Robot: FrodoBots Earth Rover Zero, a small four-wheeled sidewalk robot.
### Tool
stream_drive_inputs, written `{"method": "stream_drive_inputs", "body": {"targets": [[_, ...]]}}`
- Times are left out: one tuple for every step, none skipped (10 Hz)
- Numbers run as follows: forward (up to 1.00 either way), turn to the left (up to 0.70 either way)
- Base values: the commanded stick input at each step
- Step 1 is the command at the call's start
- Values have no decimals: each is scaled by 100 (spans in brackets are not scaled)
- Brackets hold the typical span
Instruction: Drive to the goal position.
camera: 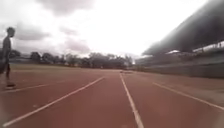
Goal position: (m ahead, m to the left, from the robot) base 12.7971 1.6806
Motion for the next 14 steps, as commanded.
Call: {"method": "stream_drive_inputs", "body": {"targets": [[85,-1],[85,-22],[85,-34],[85,-34],[85,-34],[85,-33],[85,-32],[85,-28],[85,-18],[85,-8],[85,0],[85,0],[85,0],[85,0]]}}
